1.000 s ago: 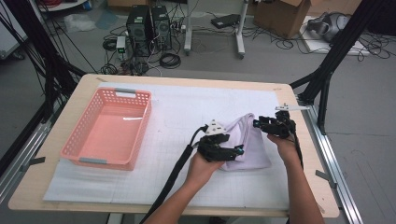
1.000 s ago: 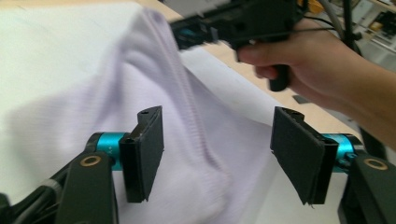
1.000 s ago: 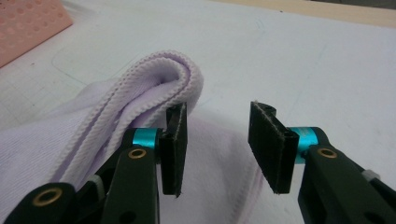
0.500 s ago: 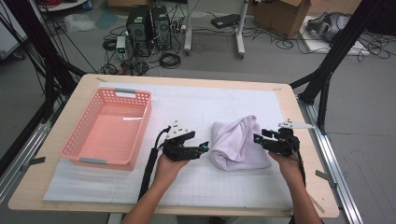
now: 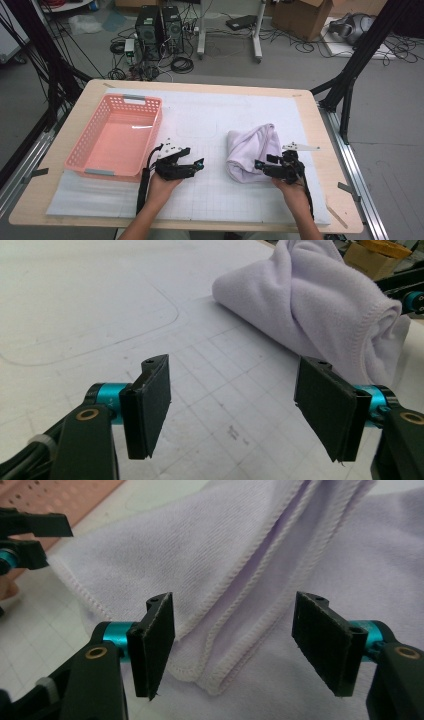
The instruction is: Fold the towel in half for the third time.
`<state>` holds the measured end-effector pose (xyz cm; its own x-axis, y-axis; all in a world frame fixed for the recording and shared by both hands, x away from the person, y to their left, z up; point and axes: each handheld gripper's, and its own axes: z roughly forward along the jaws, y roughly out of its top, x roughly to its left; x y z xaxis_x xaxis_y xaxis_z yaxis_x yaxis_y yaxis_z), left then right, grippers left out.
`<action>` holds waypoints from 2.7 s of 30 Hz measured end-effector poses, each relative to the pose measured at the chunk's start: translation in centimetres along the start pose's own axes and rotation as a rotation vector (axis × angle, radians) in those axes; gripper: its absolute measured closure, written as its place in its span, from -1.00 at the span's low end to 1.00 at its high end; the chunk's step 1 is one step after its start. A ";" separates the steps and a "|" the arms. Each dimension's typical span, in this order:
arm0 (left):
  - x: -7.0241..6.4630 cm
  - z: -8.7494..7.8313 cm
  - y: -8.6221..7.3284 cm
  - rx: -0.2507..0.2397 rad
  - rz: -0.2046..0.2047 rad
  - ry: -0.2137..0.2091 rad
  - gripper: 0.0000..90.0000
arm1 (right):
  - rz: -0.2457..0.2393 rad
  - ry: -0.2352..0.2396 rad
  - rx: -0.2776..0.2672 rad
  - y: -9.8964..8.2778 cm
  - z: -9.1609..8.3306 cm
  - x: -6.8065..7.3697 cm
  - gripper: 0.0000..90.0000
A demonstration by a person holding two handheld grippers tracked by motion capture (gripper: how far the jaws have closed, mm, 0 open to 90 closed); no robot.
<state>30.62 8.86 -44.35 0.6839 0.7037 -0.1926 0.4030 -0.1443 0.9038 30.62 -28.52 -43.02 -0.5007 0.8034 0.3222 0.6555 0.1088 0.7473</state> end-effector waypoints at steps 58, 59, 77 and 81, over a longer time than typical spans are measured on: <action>0.7 -1.8 -0.4 -0.035 -0.041 -0.016 -0.34 | -0.263 -0.142 0.037 2.4 -0.4 0.3 0.25; 0.8 -1.8 -0.4 -0.035 -0.041 -0.018 -0.34 | -0.257 -0.175 0.055 2.3 -0.5 -0.5 0.29; 0.8 -1.8 -0.4 -0.035 -0.039 0.001 -0.56 | -0.284 -0.193 0.016 4.1 -0.9 -3.0 0.36; 0.6 -1.7 -0.4 -0.023 -0.028 0.000 -0.59 | -0.323 -0.126 0.029 5.8 2.5 -2.2 0.37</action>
<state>29.84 10.58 -44.19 0.6724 0.7075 -0.2177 0.4078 -0.1086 0.9066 36.93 -28.23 -40.85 -0.6125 0.7904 -0.0041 0.4909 0.3845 0.7818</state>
